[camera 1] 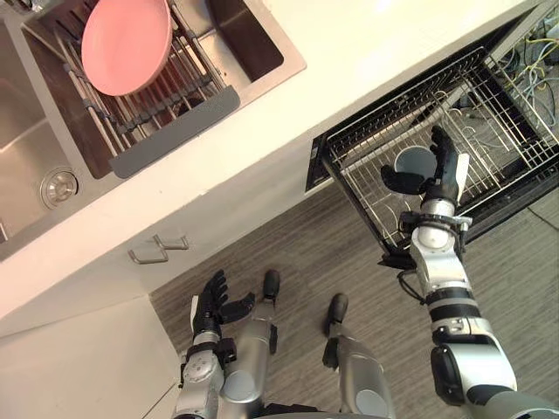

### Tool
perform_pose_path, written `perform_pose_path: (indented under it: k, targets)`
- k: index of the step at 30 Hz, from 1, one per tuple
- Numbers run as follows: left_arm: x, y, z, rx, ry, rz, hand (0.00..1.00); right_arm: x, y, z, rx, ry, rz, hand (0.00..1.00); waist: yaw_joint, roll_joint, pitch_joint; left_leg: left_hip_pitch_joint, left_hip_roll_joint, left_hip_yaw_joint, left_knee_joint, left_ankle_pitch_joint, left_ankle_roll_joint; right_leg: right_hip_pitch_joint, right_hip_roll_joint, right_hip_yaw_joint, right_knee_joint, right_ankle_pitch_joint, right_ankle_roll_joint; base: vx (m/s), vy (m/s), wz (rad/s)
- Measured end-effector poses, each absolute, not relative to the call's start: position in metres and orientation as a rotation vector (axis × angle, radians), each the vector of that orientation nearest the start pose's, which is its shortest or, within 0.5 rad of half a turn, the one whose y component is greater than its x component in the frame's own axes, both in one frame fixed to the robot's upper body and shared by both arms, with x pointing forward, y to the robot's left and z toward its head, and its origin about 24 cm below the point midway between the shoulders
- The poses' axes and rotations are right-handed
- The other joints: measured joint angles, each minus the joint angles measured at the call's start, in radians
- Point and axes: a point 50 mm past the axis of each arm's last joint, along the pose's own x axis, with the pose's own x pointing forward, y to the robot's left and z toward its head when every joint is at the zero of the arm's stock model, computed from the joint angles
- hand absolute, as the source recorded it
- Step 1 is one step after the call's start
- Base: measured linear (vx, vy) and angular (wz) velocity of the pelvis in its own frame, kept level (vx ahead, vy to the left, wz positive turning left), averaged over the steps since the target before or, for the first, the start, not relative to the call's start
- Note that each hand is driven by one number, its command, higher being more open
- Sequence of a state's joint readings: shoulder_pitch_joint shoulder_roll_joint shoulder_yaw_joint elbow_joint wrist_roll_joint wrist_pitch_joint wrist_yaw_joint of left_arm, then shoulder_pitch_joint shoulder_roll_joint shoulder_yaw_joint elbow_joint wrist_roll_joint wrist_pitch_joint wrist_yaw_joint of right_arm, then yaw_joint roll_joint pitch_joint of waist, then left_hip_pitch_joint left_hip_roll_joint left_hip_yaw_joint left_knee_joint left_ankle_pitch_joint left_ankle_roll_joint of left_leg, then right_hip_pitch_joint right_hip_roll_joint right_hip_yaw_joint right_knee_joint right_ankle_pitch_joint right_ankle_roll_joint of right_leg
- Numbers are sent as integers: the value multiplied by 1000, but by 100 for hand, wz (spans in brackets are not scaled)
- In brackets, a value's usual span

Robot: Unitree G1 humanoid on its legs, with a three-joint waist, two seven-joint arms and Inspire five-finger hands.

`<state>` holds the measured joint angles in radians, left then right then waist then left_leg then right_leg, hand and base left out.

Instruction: Walk over to the sink, pick up the cup, carry it to the dishwasher, place the cup inside the dishwasher, then close the dishwasher door

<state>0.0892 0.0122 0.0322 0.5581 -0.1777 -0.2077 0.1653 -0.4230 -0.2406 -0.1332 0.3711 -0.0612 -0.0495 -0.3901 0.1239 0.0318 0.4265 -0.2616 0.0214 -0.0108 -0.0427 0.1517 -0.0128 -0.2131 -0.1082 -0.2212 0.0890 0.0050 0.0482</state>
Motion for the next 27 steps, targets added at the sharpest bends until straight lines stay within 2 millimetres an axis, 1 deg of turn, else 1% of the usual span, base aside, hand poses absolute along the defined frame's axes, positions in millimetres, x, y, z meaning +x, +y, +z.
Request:
perform_pose_path:
  k: [2,3,5,8,10,12,15,18,21,25,27]
  targets:
    - [189,178,-84,-120,462,300,90,311,-225,86,-216,-142,-485,90,-2,-1,-1,41,1,-1,-16,2,3,33,1,-1,0,-11,1,70,-27,-1]
    - [186,181,-88,-114,481,304,90,302,-225,76,-215,-120,-496,90,-8,-6,-3,68,1,-2,-27,0,1,56,2,-2,-1,-19,1,75,-23,0]
    - [184,182,-91,-110,500,301,90,296,-226,68,-213,-96,-502,90,-15,-13,-8,77,-3,-2,-27,-1,-2,65,2,-4,-1,-23,4,62,-7,2]
    - [174,187,-102,-93,575,299,90,280,-226,38,-261,13,-489,90,-30,-39,-25,107,-3,-4,-27,-7,-10,98,2,-5,-4,-30,8,73,-14,0]
    - [172,192,-104,-80,590,288,90,275,-227,26,-312,68,-474,90,-33,-49,-31,119,-3,-3,-26,-9,-13,109,2,-5,-5,-30,9,23,-6,-2]
    - [170,194,-105,-70,597,289,90,271,-227,18,-371,109,-467,90,-32,-52,-35,129,-4,-3,-26,-9,-13,119,1,-3,-6,-31,9,0,0,0]
    - [164,199,-111,-45,632,293,90,269,-225,9,-419,150,-452,90,-31,-52,-53,133,-4,-3,-25,-8,-11,124,1,-2,-6,-31,9,-59,10,0]
    - [156,202,-116,-30,665,299,90,267,-225,3,-418,176,-447,90,-30,-52,-71,133,-4,-3,-25,-9,-11,124,1,-3,-6,-31,9,-32,3,1]
    - [153,205,-117,-22,675,306,90,268,-224,0,-420,191,-439,90,-29,-53,-85,132,-5,-3,-25,-9,-12,124,1,-1,-9,-32,15,-3,-1,-1]
    - [152,206,-117,-18,676,307,90,268,-224,0,-441,185,-448,90,-29,-53,-87,128,-5,-5,-25,-8,-11,124,1,0,-22,-23,14,8,-2,0]
    - [153,206,-116,-7,674,301,90,268,-224,1,-462,181,-463,90,-29,-53,-87,126,-6,-5,-25,-4,-5,124,1,0,-26,-19,13,21,-4,0]
